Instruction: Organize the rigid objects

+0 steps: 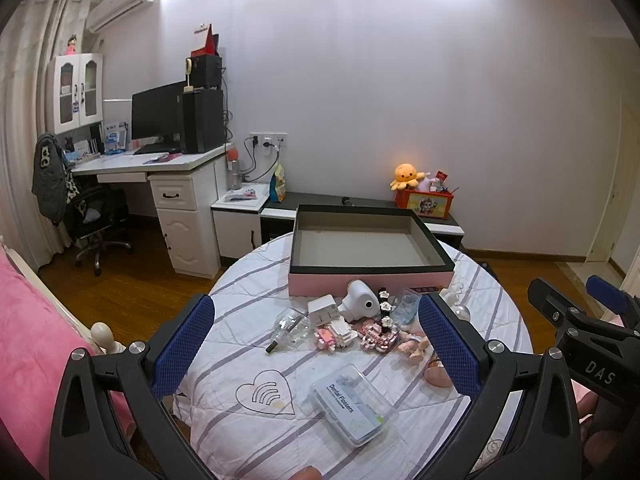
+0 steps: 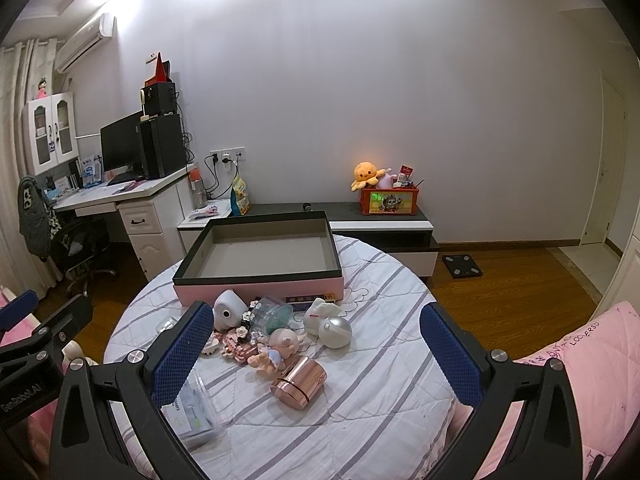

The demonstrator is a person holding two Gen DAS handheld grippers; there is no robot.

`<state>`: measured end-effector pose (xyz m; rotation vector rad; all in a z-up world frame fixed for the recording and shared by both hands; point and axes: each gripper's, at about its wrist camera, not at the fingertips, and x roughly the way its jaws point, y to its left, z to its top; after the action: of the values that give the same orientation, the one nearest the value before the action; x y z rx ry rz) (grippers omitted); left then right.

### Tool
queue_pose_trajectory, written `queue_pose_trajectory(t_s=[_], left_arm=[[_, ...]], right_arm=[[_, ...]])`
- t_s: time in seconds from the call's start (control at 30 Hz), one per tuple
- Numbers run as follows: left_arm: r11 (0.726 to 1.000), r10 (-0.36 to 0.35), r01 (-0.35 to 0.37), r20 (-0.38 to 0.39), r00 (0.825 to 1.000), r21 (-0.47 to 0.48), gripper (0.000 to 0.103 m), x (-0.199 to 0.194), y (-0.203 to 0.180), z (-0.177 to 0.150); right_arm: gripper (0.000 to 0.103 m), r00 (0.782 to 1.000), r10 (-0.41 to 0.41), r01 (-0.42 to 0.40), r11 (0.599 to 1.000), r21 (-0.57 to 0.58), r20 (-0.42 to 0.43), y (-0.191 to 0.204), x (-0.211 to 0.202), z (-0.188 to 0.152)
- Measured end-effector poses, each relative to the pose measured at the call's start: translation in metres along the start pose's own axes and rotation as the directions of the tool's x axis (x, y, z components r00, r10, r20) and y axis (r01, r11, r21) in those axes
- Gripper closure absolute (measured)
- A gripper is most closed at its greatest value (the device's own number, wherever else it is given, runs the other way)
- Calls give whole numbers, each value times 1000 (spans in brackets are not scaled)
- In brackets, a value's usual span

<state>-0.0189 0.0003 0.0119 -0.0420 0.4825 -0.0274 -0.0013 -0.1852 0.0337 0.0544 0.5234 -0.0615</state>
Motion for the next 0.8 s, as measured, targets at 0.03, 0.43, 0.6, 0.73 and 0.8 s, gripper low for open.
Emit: queue_pose_trajectory(t_s=[0.03, 0.43, 0.6, 0.73, 0.8], left_arm=[[1000, 0, 0, 1, 1000, -1, 0, 0, 0, 0], [1000, 0, 0, 3, 1000, 0, 0, -1, 1, -1], [1000, 0, 0, 1, 1000, -2, 0, -1, 1, -1], [1000, 0, 0, 3, 1000, 1, 0, 0, 0, 0], [1000, 0, 0, 3, 1000, 1, 0, 0, 0, 0]], right_arm=[[0, 1000, 0, 0, 1000, 0, 0, 0, 0, 0], [0, 1000, 0, 0, 1000, 0, 0, 0, 0, 0], [0, 1000, 0, 0, 1000, -3, 0, 0, 0, 0], [0, 1000, -1, 1, 1000, -3, 0, -1, 0, 1], [0, 1000, 0, 0, 1000, -3, 0, -1, 1, 3]])
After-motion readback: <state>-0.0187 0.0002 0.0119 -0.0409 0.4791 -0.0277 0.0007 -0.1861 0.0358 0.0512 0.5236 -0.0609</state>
